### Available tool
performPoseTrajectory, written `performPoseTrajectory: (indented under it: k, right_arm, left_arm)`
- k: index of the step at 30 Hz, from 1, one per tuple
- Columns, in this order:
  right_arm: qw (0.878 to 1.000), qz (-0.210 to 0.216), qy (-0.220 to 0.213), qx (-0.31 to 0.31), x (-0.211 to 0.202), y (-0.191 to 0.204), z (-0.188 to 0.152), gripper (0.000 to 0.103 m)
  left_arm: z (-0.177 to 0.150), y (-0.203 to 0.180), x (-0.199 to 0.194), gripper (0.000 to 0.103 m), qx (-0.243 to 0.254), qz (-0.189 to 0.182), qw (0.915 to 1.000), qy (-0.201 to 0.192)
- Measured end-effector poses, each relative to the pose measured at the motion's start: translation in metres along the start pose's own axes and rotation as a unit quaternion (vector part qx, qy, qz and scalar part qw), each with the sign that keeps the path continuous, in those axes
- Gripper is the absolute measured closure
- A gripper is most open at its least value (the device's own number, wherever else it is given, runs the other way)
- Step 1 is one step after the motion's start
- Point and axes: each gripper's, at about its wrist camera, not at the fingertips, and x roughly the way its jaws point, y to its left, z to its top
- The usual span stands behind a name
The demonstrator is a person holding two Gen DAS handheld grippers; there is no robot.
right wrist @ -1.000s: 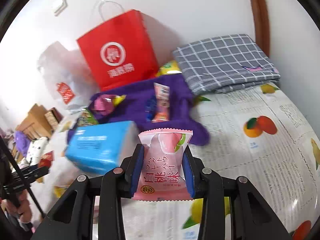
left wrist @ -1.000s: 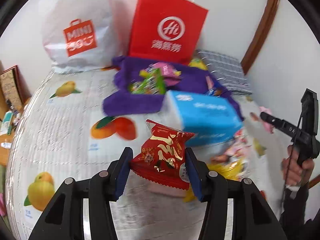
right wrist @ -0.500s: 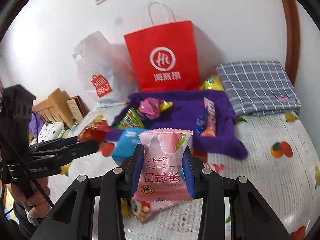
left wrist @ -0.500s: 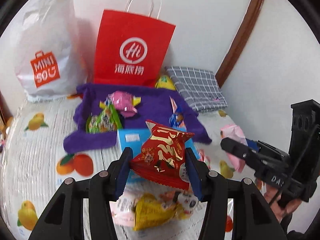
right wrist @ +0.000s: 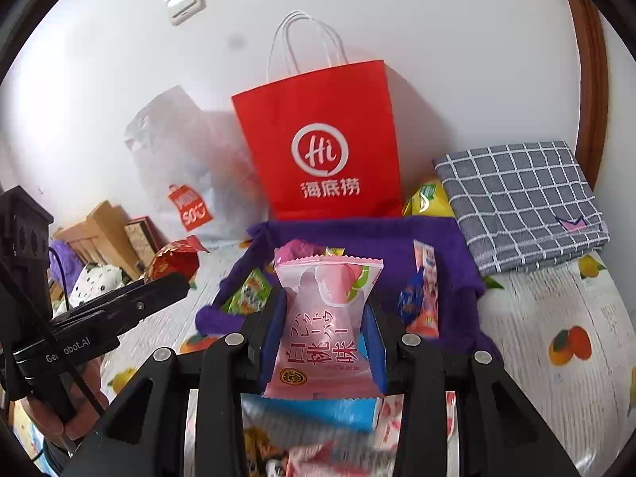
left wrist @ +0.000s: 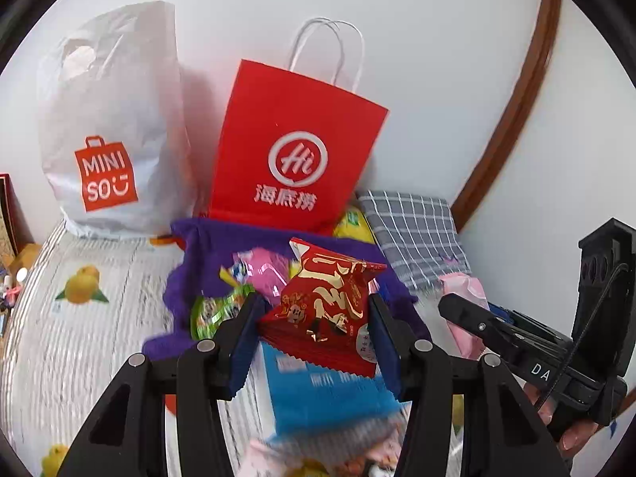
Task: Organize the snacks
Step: 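Carry both packets over the towel and open both tools to drop them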
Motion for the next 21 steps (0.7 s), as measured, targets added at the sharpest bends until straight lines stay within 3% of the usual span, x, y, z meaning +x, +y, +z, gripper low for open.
performPoseTrajectory:
  k: [8,21]
  right_arm:
    - [1.0,0.002,-0.008,0.001,0.039,-0.007,0.028,0.065]
    - [0.999,-0.026,0.025,0.029,0.086,-0.051,-0.005,0.065]
  left_arm:
    - [0.004,0.026,0.027,0.053,-0.014,0.009,0.9999,0.004]
    - [-0.013,0.037,0.05,0.053,-0.033,-0.007,0.9992,0.022]
